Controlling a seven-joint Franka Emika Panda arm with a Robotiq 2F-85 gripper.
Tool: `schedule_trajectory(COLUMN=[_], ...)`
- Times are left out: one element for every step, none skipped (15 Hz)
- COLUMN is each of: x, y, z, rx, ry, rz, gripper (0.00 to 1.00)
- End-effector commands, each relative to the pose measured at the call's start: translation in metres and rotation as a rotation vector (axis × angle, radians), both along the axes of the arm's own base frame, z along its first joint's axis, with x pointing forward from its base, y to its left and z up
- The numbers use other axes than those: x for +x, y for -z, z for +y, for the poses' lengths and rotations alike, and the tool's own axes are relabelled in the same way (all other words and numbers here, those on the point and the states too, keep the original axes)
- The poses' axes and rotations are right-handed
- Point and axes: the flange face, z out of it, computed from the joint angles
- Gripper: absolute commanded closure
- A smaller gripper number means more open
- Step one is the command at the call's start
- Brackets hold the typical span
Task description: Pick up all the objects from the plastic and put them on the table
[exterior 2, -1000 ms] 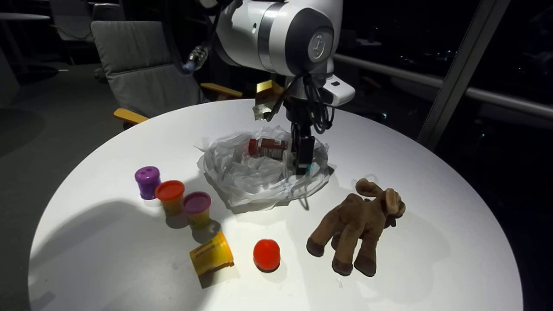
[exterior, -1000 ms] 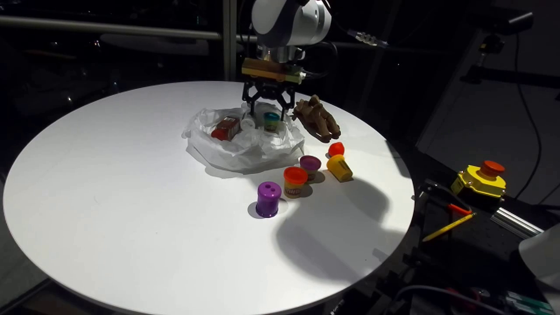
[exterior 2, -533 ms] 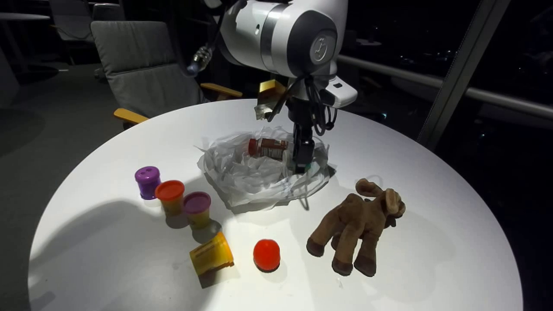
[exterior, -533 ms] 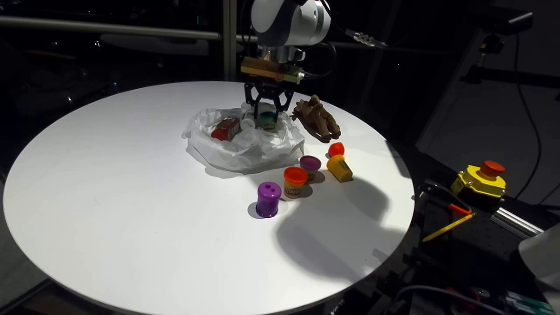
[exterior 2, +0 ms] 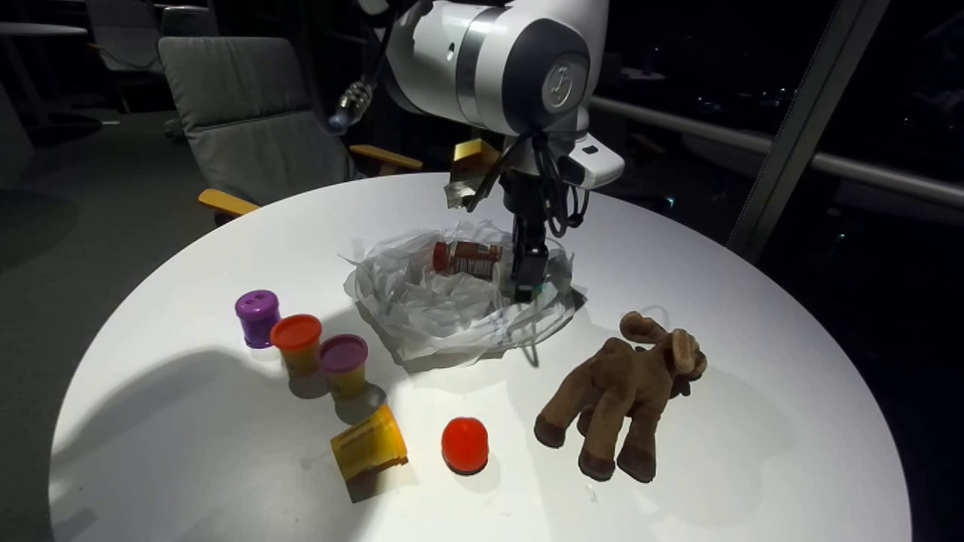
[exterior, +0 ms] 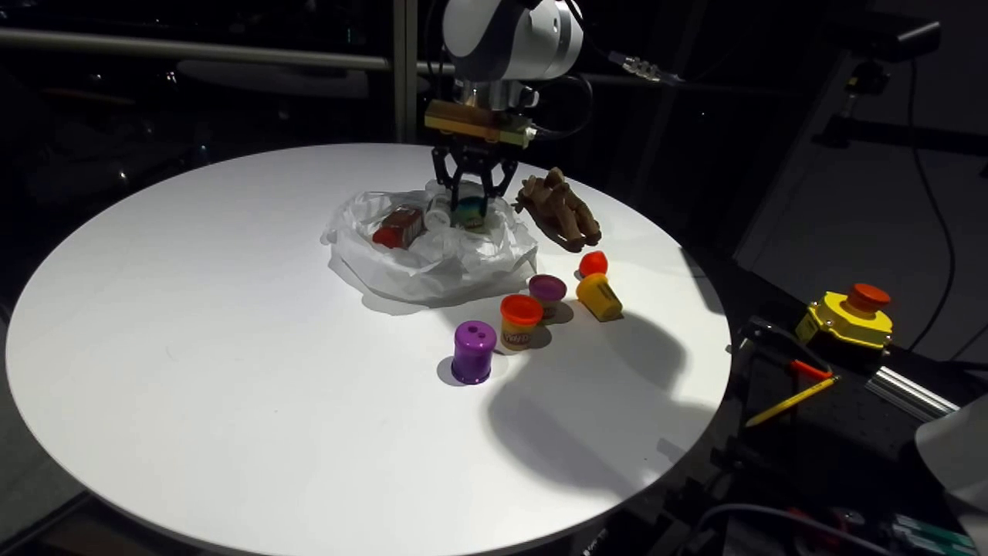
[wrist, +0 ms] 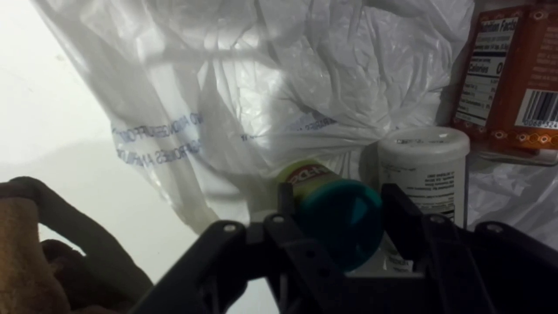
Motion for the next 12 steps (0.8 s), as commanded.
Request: schedule_trajectory(x=[0.003,0.001,-0.001,-0.005,-0.008,-0.015,-0.023,-0.034,-0.046,-0.056,-0.068,-0.08], y=[-0.008,-0.014,-0.022,-0.033,-0.043,-0.057,-0.07,-0.083,-0.093,-0.101,-0.11,-0.116], z=[-0.003,0.0,0.002,0.007,0.012,0.018,0.025,0.032,0.038,0.044,0.051,0.057], rx=[0.021,0.026,0.029,0.043,0.052,0.061,0.072,0.082,0.094,0.107,0.12,0.129], ry=[0.027,0.026,0.023,0.01,0.0,-0.015,-0.031,-0.047,-0.063,-0.078,-0.097,-0.126], rz=[-0.002,-0.008,-0.015,-0.02,-0.025,-0.037,-0.051,-0.065,-0.076,-0.087,-0.097,-0.103], gripper=[0.73,0.73,0.73,0.73,0.73,0.73,0.73,0.73,0.73,0.73,0.73,0.73])
